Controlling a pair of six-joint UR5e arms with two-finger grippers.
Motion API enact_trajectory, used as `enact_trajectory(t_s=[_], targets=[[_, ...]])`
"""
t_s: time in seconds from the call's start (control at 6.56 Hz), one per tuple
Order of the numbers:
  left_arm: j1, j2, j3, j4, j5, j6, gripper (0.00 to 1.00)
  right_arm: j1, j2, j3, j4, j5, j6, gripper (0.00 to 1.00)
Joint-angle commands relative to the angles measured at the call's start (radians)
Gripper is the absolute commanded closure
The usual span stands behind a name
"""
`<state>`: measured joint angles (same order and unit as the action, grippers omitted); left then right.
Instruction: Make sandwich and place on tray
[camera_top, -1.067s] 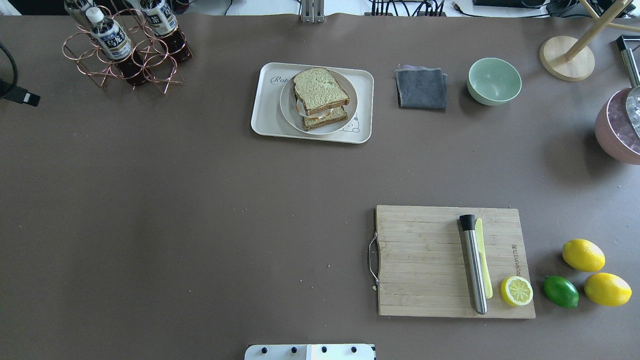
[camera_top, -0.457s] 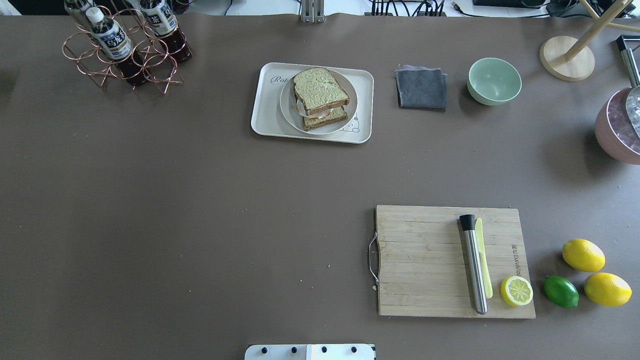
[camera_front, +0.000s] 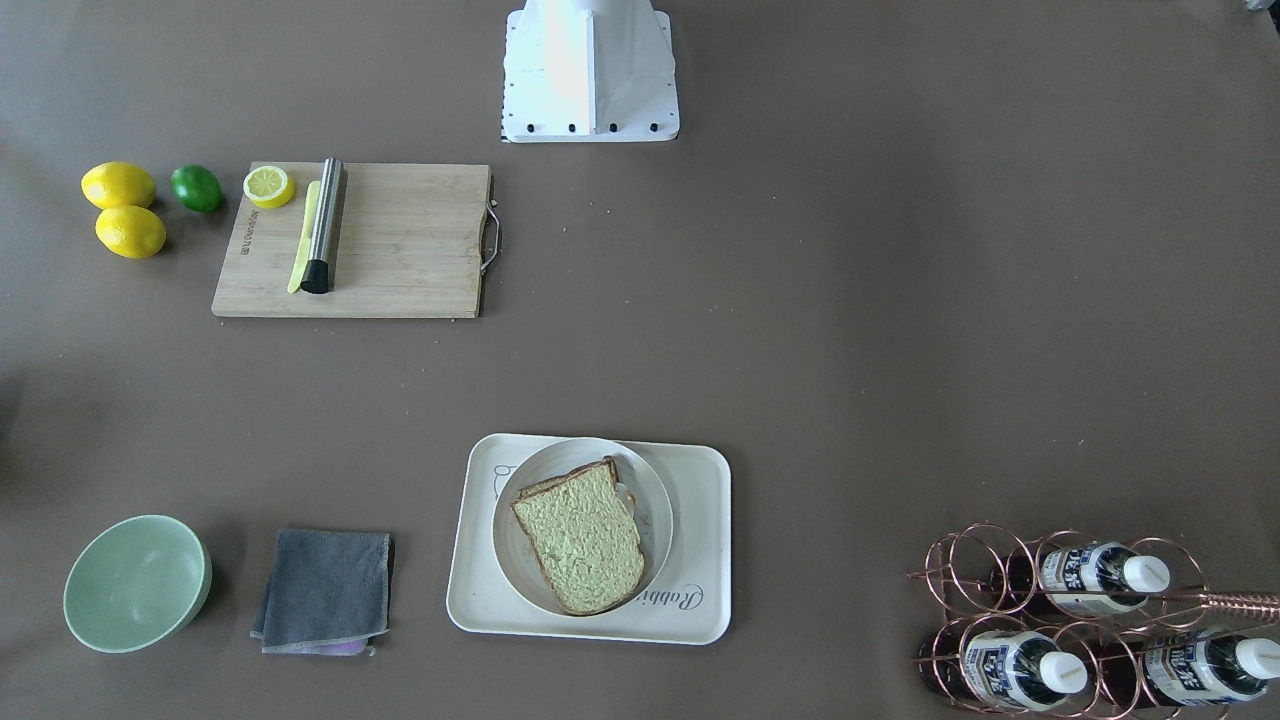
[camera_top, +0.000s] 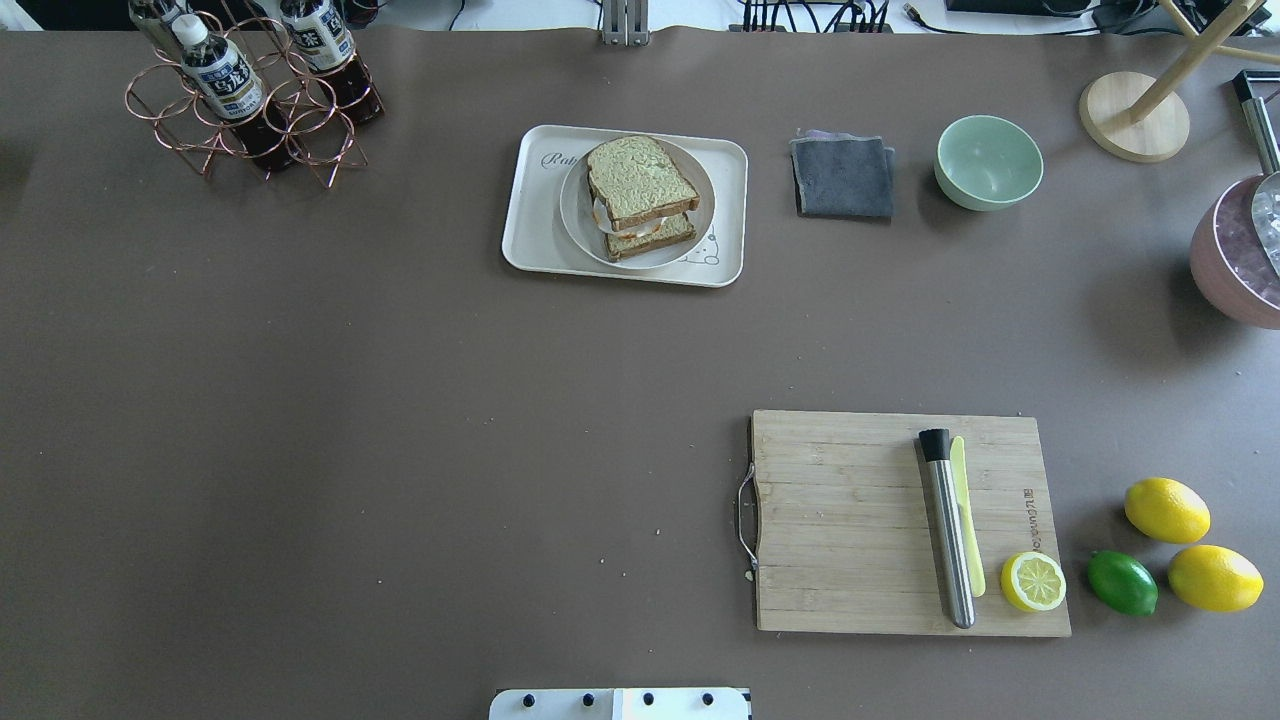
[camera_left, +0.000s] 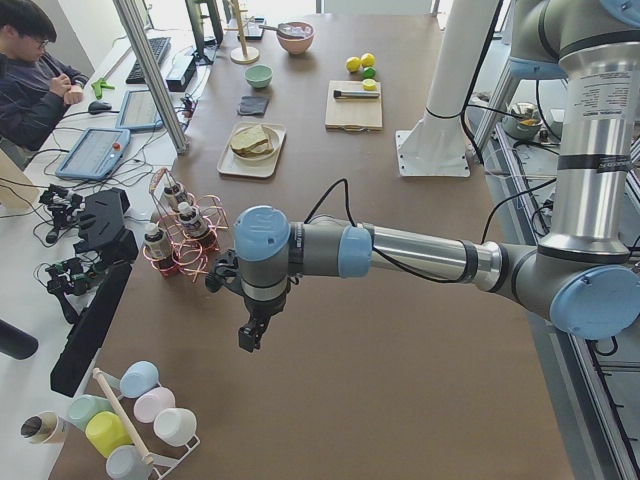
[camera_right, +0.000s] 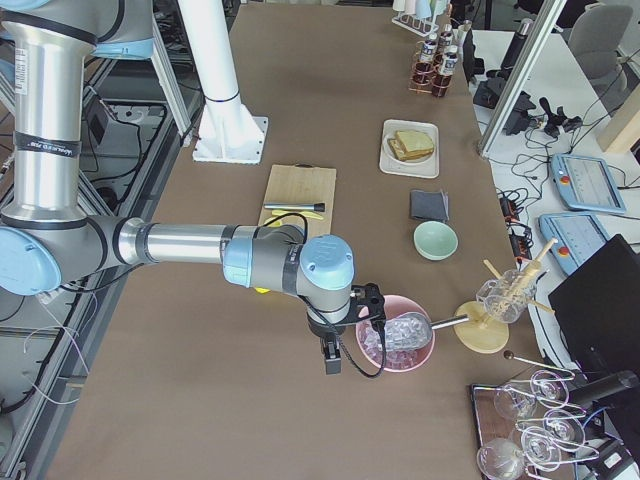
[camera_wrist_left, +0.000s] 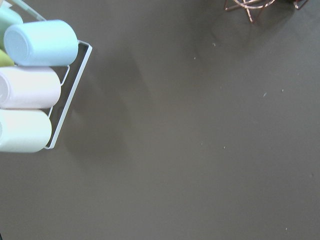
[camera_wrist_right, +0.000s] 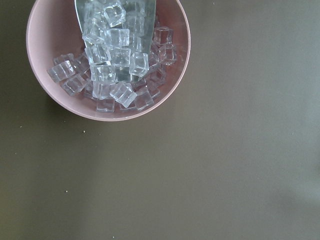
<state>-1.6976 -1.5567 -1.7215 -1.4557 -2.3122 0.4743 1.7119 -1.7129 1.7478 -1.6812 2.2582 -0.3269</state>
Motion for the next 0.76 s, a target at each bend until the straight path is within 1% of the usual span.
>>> enact_trajectory(t_s=[0.0,0.15,0.61], targets=[[-0.011,0.035,0.022,-0.043,-0.001,0.021,0.02,-0.002,0.004,-0.036,0.0,-0.003,0.006,0.0],[-0.01,0.047,0.032,-0.066,0.0,0.012,0.02,-0.002,0.001,-0.037,-0.002,-0.002,0.005,0.0],[-0.01,0.052,0.043,-0.069,-0.003,0.012,0.02,0.0,-0.013,-0.037,0.0,0.011,0.005,0.0]])
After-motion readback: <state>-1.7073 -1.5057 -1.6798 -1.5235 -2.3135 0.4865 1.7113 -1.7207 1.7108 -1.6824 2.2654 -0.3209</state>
